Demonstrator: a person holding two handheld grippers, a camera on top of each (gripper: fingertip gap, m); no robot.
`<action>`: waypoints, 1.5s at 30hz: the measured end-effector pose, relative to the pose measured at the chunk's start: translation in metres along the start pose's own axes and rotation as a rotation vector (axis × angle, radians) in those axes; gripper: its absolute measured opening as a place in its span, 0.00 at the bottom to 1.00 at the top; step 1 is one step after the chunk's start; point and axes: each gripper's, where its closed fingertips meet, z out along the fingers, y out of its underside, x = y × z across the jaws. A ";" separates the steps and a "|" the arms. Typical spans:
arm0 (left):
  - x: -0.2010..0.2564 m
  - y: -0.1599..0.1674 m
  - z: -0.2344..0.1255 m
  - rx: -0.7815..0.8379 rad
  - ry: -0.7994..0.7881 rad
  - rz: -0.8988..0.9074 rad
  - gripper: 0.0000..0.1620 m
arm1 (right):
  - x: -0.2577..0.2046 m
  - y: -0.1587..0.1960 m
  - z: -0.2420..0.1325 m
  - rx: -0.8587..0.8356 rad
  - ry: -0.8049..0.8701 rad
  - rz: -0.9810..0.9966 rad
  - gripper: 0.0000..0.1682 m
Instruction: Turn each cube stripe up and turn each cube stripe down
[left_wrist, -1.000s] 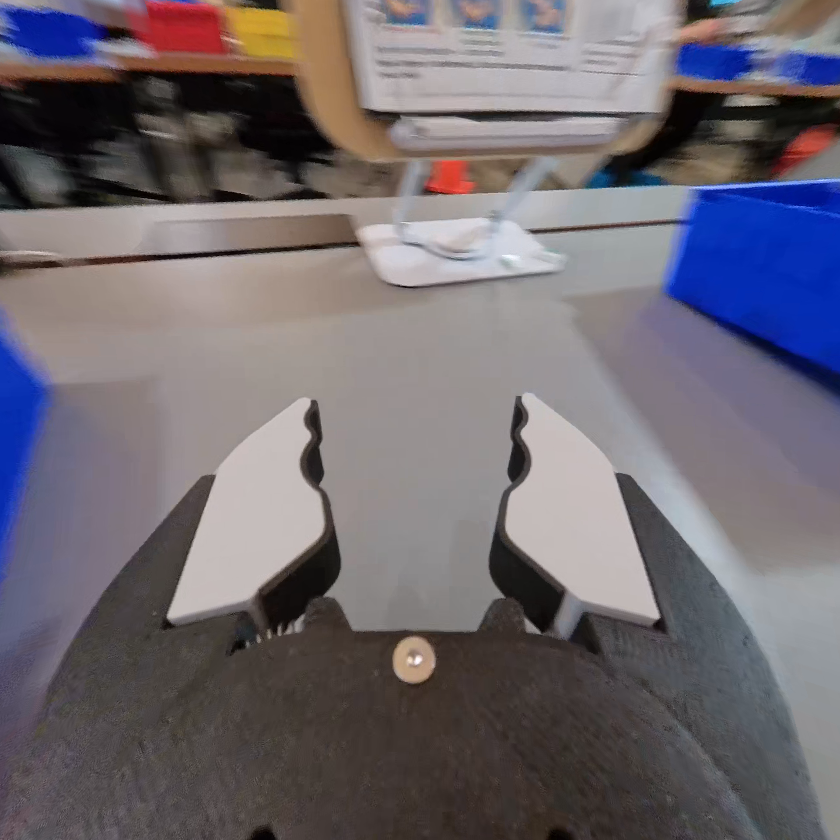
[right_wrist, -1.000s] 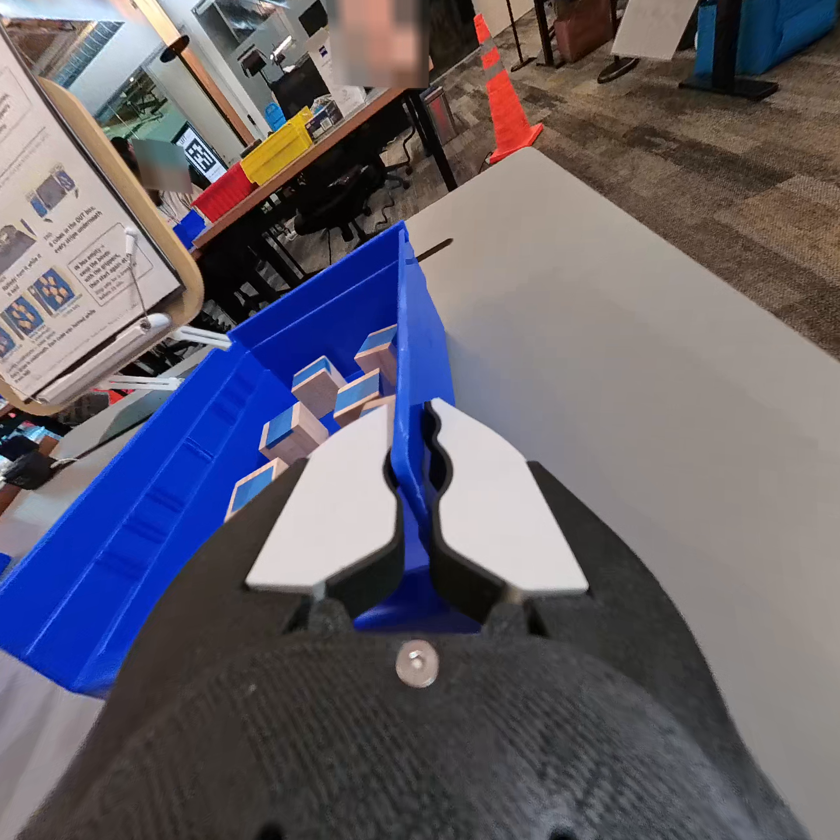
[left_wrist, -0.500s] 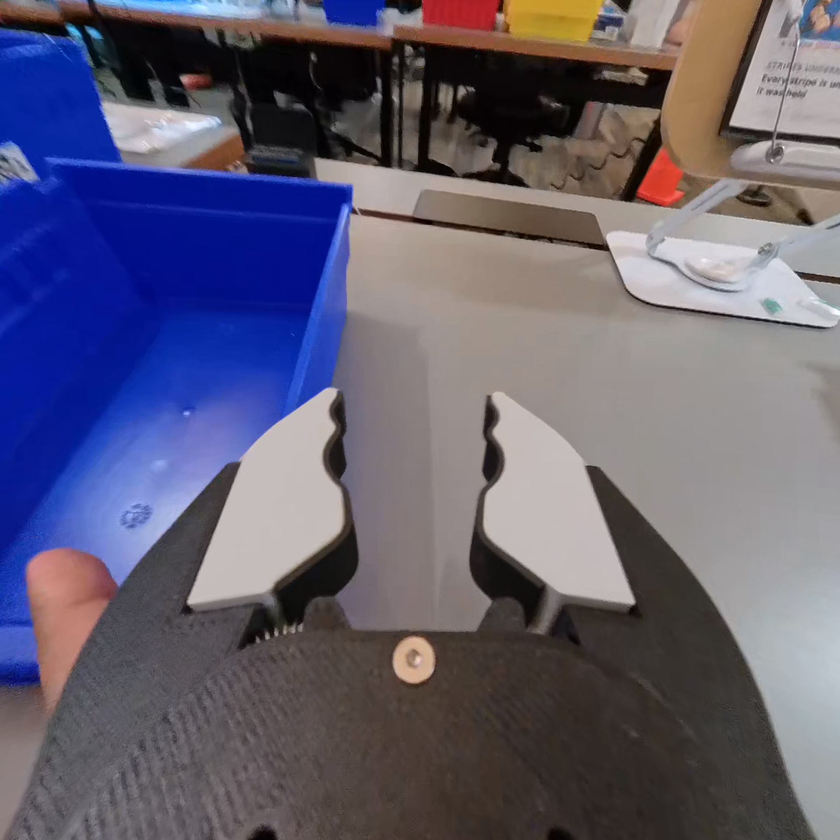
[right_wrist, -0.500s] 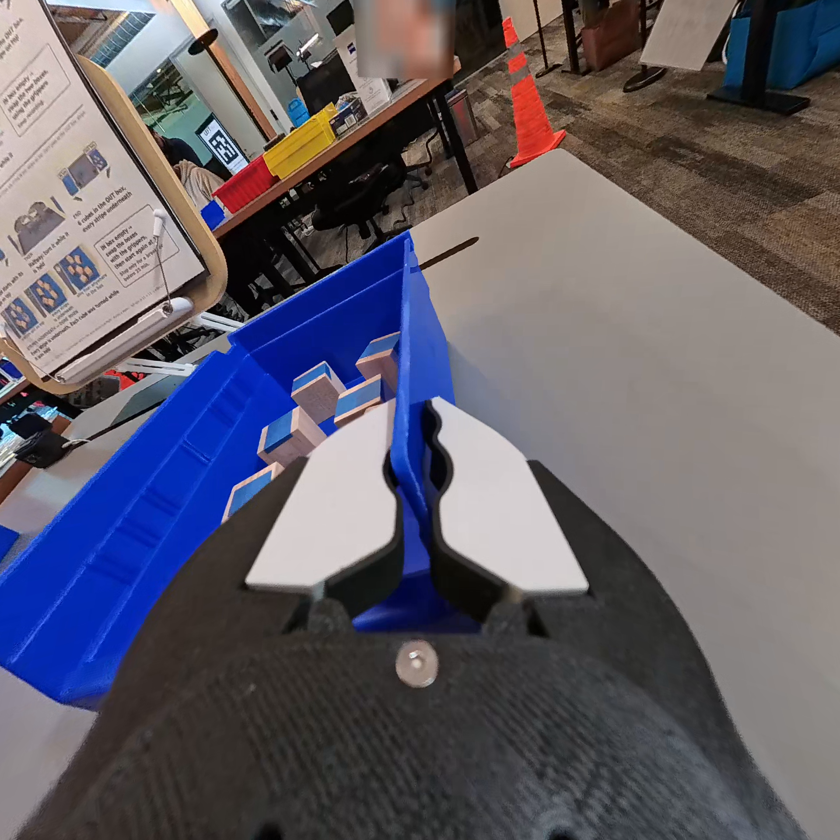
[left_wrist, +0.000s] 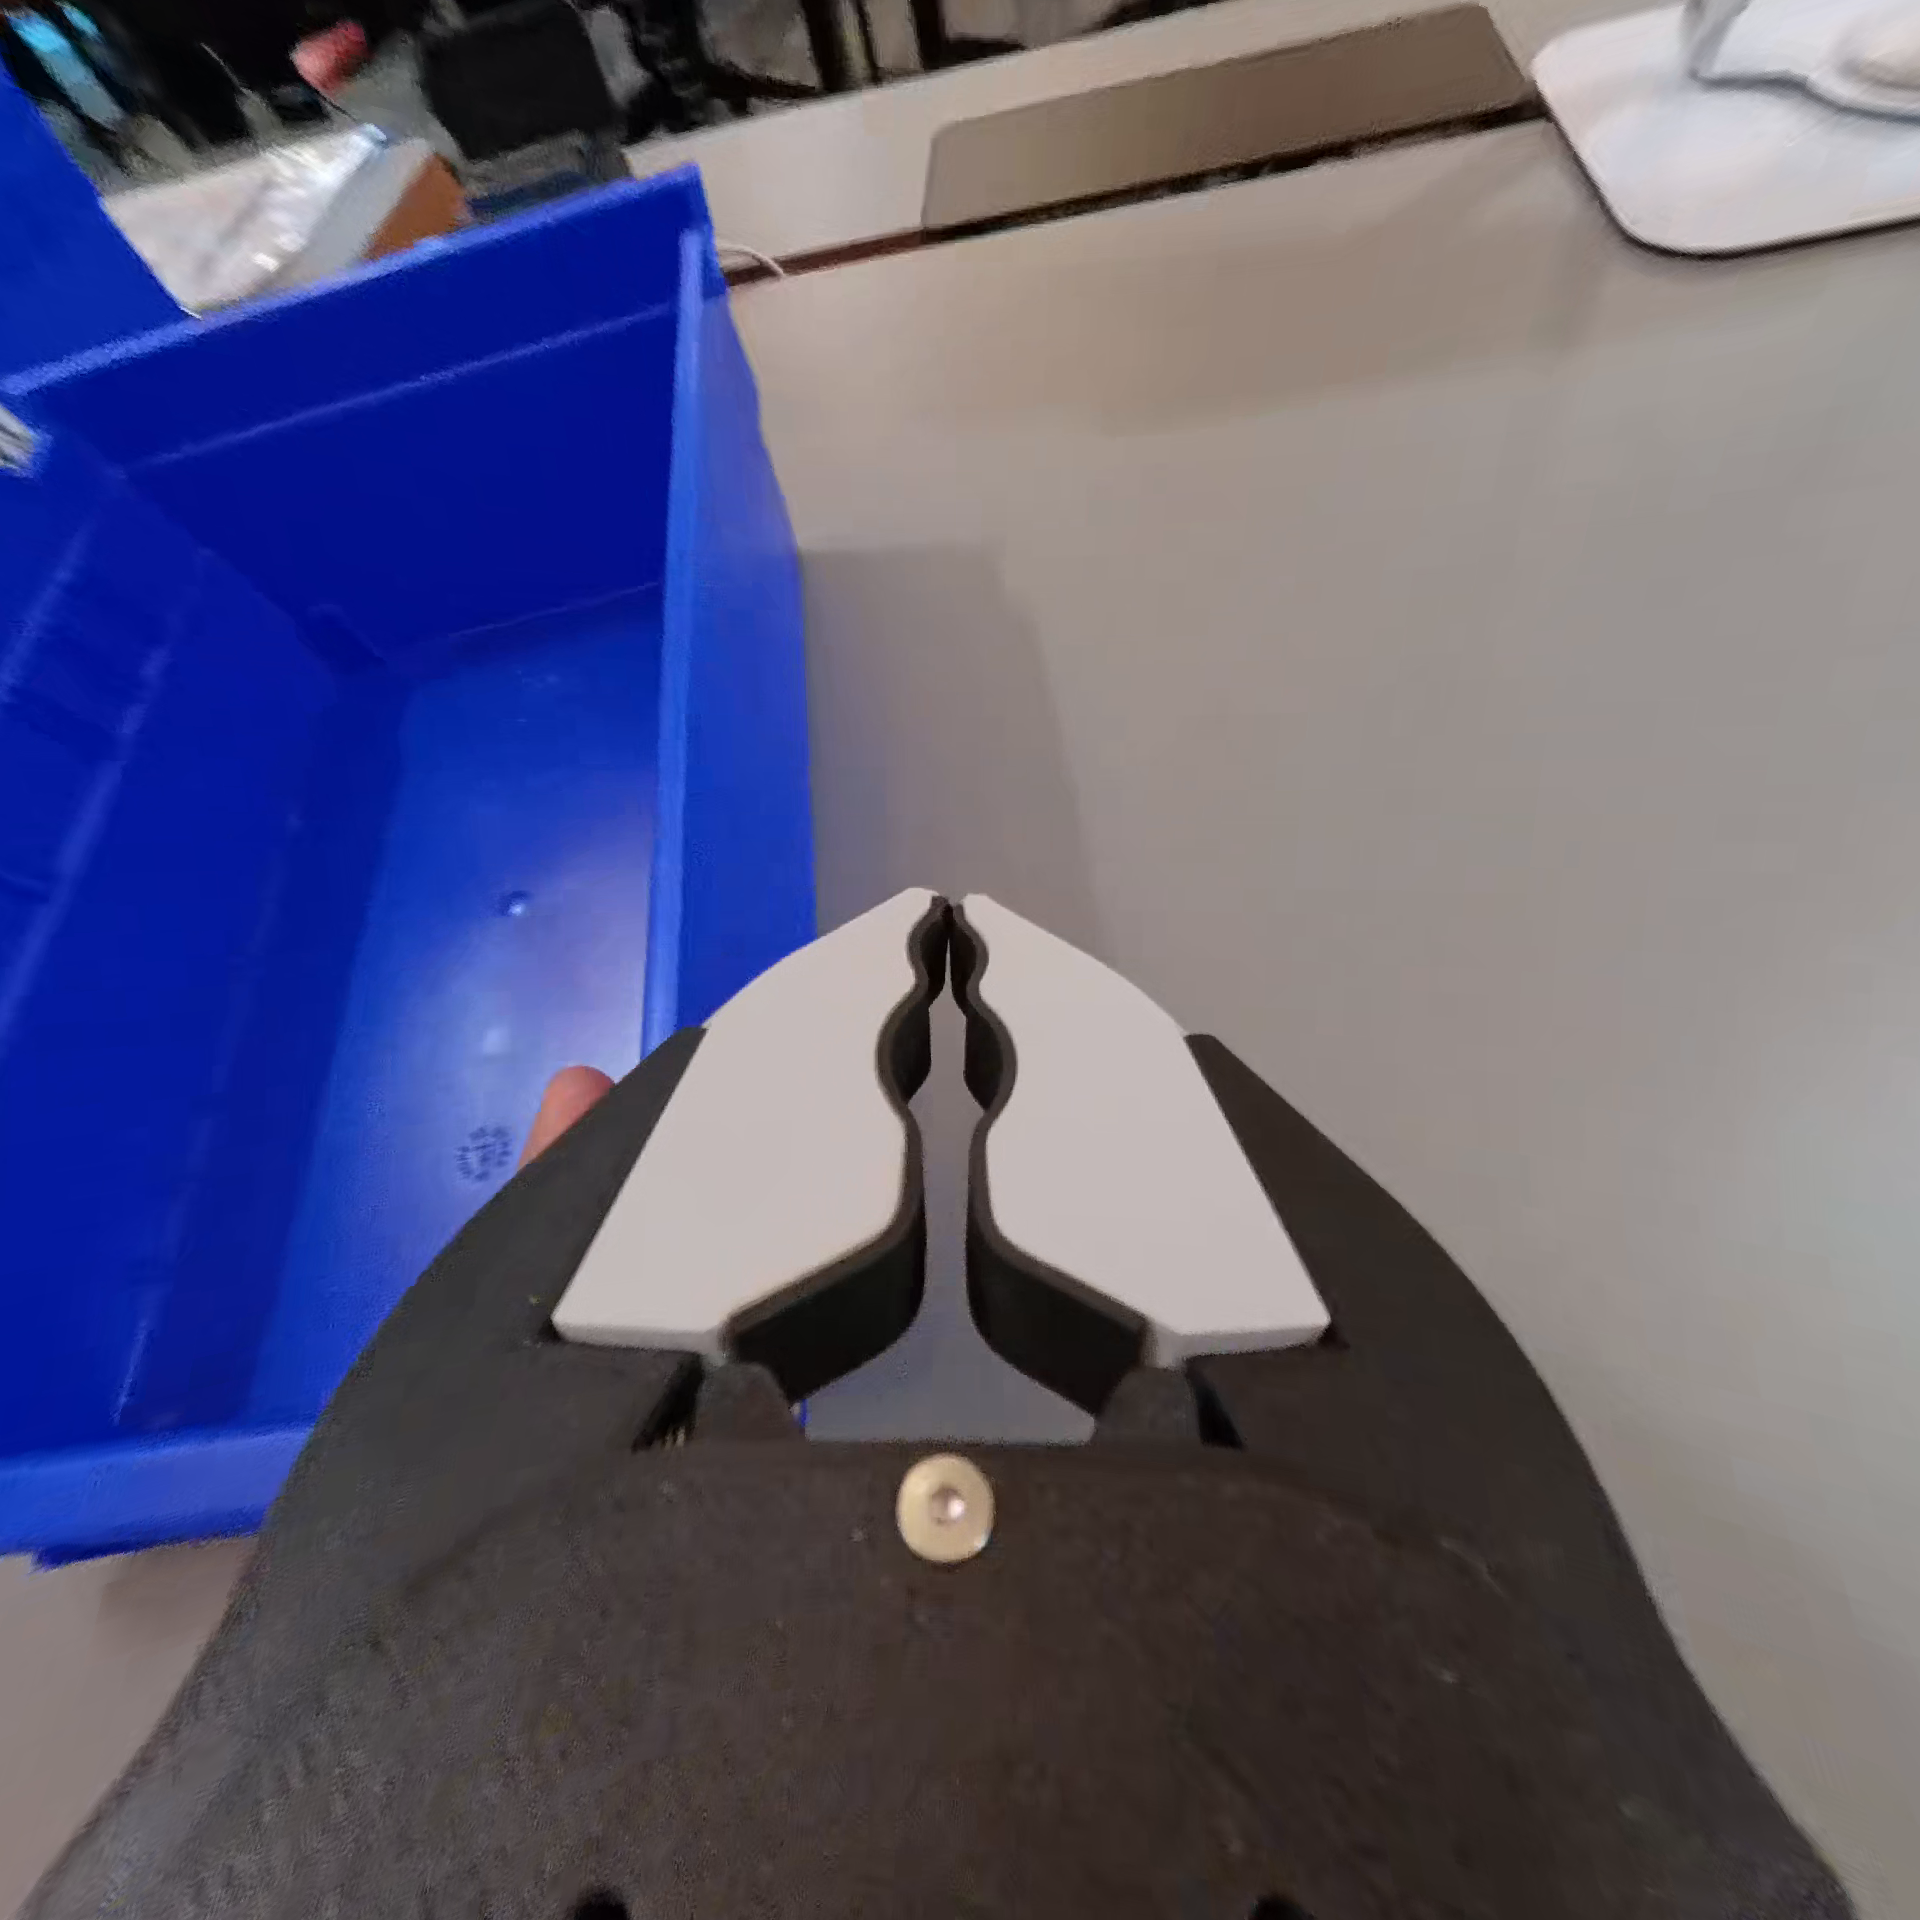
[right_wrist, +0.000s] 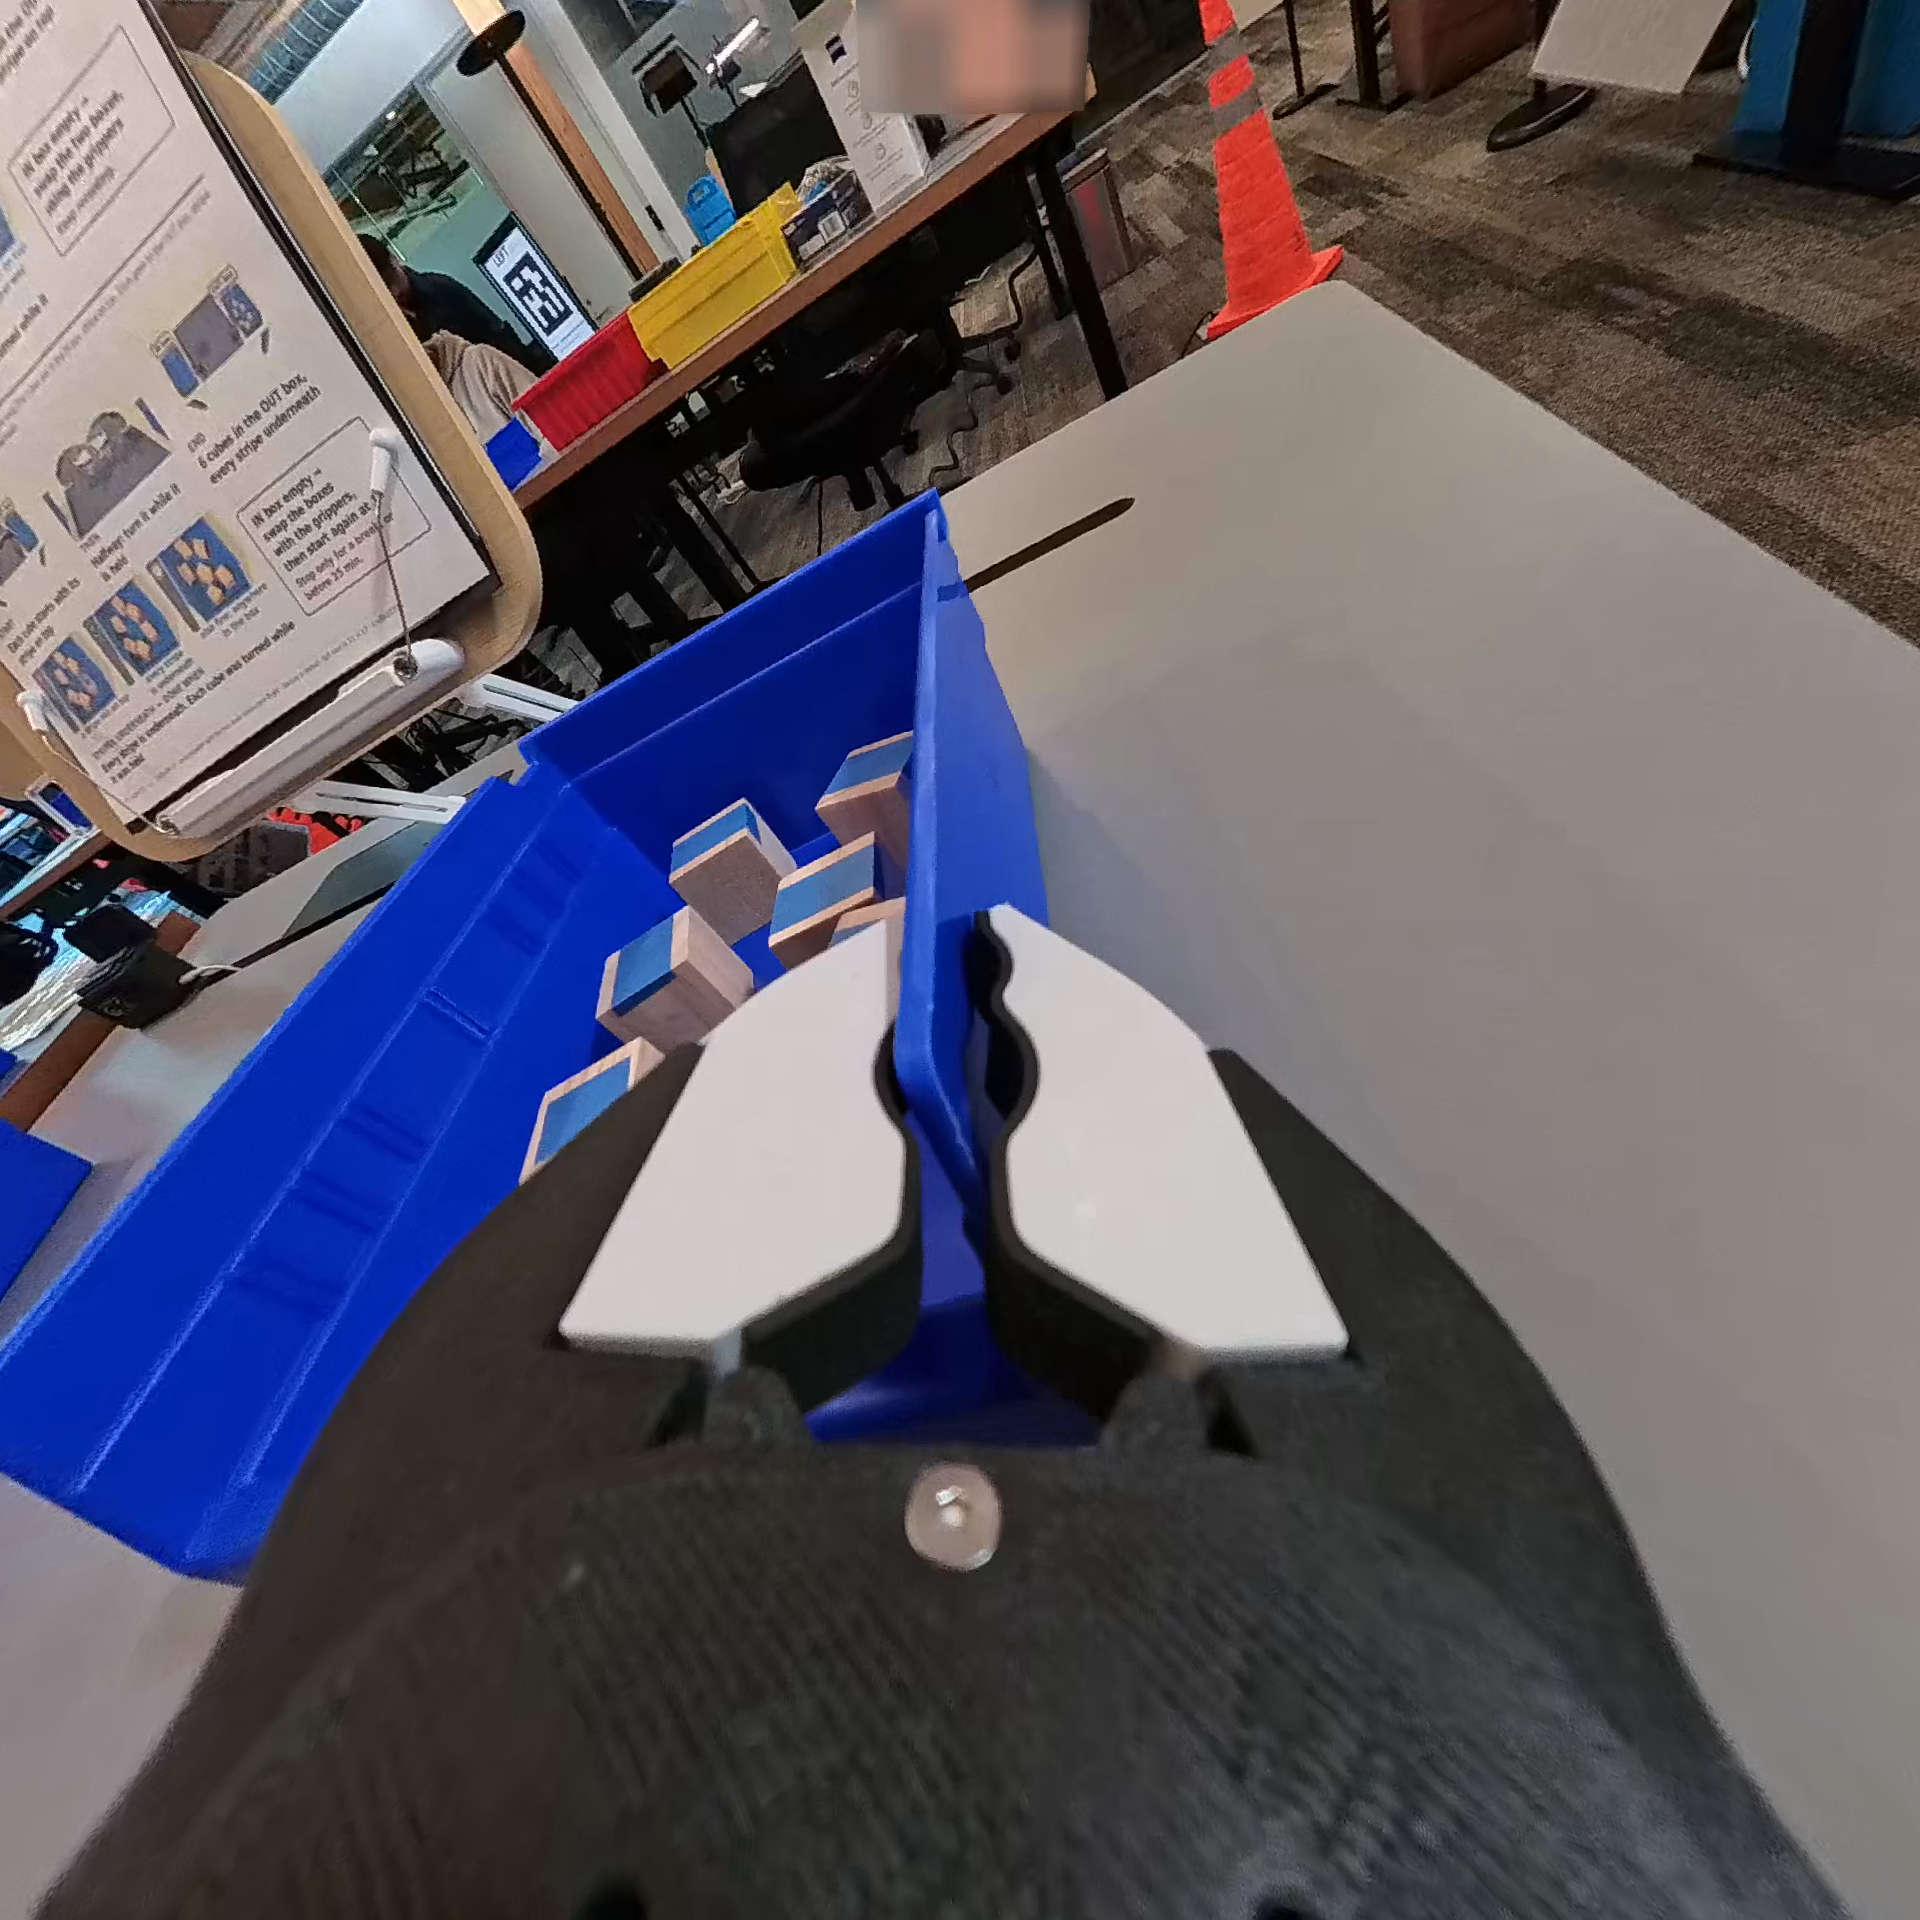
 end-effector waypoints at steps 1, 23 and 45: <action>-0.001 -0.003 -0.002 0.027 -0.015 -0.003 0.00 | 0.000 0.000 0.000 -0.001 0.000 0.000 0.04; -0.046 -0.017 -0.037 0.232 -0.103 -0.216 0.32 | 0.005 0.007 0.003 -0.029 -0.002 0.008 0.04; -0.049 0.009 -0.014 0.042 -0.071 -0.079 0.03 | -0.031 0.029 0.011 -0.138 -0.018 -0.212 0.03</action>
